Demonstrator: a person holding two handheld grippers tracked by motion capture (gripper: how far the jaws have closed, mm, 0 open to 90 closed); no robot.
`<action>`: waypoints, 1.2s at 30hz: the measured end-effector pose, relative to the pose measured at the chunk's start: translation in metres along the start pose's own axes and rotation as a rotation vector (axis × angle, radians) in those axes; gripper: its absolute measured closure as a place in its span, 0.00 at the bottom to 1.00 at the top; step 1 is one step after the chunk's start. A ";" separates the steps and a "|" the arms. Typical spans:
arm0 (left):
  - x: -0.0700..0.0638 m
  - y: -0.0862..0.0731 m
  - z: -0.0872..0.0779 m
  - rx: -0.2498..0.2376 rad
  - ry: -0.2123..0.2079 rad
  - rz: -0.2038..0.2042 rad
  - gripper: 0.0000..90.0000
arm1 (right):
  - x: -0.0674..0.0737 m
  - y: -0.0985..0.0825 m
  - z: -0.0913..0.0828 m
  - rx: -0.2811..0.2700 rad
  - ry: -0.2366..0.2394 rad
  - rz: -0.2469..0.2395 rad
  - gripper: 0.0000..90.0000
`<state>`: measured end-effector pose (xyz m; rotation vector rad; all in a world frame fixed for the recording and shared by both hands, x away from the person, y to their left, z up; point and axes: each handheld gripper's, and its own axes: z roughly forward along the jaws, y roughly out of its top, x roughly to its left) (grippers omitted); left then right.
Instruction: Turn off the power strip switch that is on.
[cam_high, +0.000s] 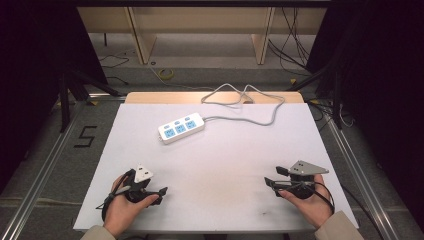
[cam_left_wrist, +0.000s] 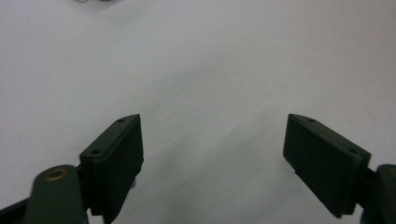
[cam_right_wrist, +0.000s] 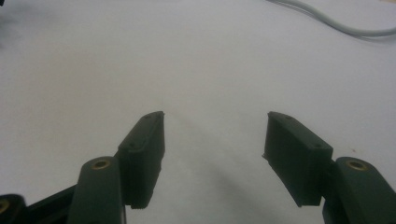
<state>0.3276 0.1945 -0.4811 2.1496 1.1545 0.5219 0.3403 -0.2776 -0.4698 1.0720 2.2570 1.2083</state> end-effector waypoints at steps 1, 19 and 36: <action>0.000 0.000 -0.001 -0.010 0.017 0.013 0.34 | 0.000 0.000 0.000 -0.001 0.001 -0.002 0.43; 0.000 0.008 -0.008 0.035 0.038 0.052 1.00 | 0.003 0.001 0.002 -0.004 0.018 -0.017 0.43; 0.017 0.027 -0.001 0.048 0.047 0.019 1.00 | 0.002 0.000 0.001 -0.003 0.018 -0.020 0.43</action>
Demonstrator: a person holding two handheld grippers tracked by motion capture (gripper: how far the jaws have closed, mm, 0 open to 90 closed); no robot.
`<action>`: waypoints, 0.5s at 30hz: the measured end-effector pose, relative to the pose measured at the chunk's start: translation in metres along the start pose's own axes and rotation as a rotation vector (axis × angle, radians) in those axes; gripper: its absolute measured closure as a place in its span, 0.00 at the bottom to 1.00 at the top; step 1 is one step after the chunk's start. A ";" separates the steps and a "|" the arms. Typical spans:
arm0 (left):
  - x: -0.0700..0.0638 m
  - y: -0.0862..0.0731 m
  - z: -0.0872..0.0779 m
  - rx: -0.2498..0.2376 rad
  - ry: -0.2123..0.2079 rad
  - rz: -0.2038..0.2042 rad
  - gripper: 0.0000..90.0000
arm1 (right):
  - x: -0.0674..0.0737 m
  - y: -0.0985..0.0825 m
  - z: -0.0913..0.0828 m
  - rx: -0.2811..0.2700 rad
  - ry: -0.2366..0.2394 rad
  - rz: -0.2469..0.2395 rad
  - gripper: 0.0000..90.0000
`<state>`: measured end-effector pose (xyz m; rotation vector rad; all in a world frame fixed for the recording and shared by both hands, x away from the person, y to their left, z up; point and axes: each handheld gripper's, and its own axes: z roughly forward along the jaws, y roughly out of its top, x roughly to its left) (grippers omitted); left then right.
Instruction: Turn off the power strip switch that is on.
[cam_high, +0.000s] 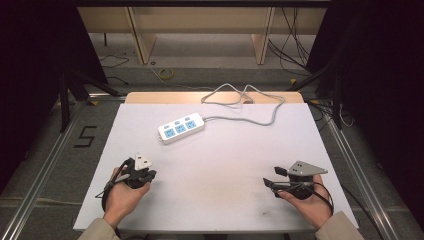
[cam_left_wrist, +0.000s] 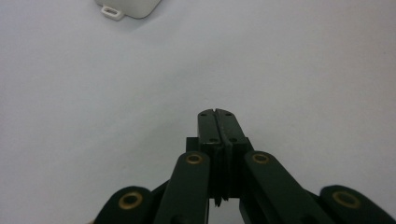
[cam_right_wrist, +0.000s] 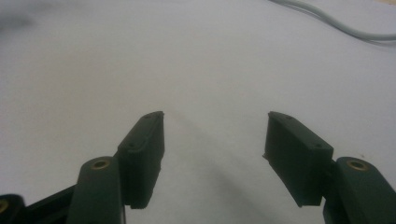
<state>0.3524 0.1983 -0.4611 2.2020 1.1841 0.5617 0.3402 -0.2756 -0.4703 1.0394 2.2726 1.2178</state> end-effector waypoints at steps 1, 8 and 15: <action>0.001 0.002 0.000 0.003 0.001 0.000 1.00 | 0.000 0.000 0.000 0.001 0.000 0.000 0.43; 0.007 0.012 0.002 0.010 -0.001 -0.004 1.00 | 0.001 -0.002 0.000 0.006 0.001 0.002 0.43; 0.014 0.025 0.004 0.009 0.005 0.004 1.00 | 0.002 -0.003 -0.001 0.008 -0.002 0.000 0.43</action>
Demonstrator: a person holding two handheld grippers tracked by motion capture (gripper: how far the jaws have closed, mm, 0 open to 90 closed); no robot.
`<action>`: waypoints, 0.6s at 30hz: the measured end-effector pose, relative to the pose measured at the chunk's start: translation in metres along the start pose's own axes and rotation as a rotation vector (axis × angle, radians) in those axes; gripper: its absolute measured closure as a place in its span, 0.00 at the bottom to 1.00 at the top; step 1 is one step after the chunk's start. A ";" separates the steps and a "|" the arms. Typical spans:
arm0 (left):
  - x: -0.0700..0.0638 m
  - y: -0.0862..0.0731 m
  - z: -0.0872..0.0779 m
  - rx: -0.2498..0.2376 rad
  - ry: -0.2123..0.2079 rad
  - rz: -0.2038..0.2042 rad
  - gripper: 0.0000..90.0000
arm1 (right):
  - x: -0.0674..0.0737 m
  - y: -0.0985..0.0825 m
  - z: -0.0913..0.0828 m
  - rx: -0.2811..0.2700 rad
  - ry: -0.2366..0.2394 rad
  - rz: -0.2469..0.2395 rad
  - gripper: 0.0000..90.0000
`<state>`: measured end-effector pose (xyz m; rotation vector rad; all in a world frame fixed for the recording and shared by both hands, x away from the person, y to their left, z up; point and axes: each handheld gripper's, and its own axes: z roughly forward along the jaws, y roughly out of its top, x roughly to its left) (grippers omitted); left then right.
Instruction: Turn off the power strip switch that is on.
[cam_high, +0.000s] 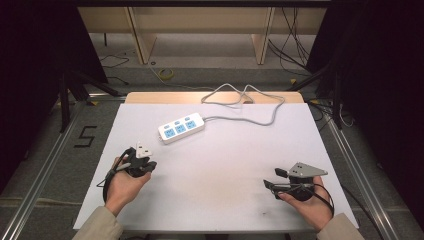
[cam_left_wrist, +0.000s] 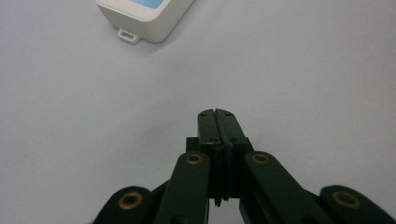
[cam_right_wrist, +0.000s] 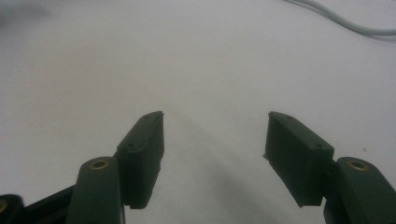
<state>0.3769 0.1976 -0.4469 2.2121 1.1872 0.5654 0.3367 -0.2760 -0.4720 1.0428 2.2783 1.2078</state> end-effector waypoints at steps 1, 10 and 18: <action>0.001 0.002 0.000 0.001 0.002 0.005 1.00 | 0.000 0.000 0.000 0.000 0.000 0.000 0.42; 0.011 0.022 0.005 -0.005 0.018 0.022 1.00 | 0.000 -0.001 -0.002 -0.002 -0.001 0.002 0.42; 0.018 0.035 0.014 0.003 0.021 0.033 1.00 | 0.000 -0.003 -0.004 0.002 -0.004 0.005 0.42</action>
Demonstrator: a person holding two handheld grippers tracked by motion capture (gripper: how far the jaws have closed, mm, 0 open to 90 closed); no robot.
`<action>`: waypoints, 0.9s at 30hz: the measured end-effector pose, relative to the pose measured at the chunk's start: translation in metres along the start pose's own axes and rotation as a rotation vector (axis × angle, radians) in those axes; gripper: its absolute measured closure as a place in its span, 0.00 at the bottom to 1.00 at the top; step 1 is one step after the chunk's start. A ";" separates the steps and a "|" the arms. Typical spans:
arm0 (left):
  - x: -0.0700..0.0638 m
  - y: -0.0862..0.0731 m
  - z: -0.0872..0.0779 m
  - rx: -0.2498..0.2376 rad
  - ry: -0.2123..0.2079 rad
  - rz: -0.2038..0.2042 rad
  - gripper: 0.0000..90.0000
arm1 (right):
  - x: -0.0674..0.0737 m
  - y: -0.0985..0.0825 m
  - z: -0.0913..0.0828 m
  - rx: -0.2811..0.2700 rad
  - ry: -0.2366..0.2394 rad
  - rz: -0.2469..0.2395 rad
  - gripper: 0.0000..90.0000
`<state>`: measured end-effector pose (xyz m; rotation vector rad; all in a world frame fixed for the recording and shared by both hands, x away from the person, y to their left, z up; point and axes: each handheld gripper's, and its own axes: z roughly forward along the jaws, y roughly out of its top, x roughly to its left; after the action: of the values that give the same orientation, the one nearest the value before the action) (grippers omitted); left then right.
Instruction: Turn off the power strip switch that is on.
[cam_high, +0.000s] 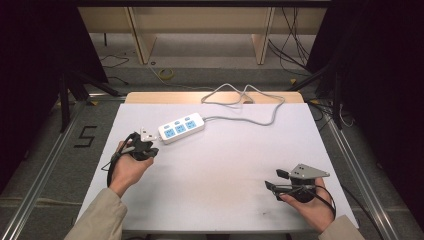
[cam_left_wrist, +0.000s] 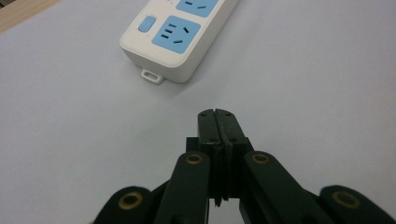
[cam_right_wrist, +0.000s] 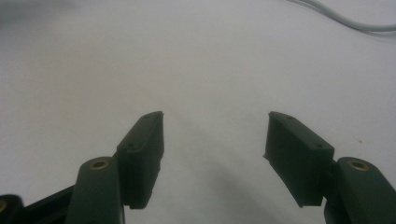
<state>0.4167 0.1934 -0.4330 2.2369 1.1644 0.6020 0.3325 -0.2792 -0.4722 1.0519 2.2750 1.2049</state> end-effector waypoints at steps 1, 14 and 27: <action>0.001 0.001 0.001 0.003 0.001 0.002 1.00 | 0.000 0.000 0.000 0.000 0.000 0.001 0.42; 0.011 0.016 0.014 0.027 0.015 0.007 1.00 | 0.000 -0.001 -0.002 -0.002 0.000 0.001 0.42; 0.015 0.028 0.022 0.042 0.024 0.030 1.00 | 0.000 -0.001 -0.002 -0.002 0.000 -0.001 0.42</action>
<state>0.4548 0.1867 -0.4299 2.2915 1.1674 0.6229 0.3311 -0.2804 -0.4718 1.0500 2.2739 1.2059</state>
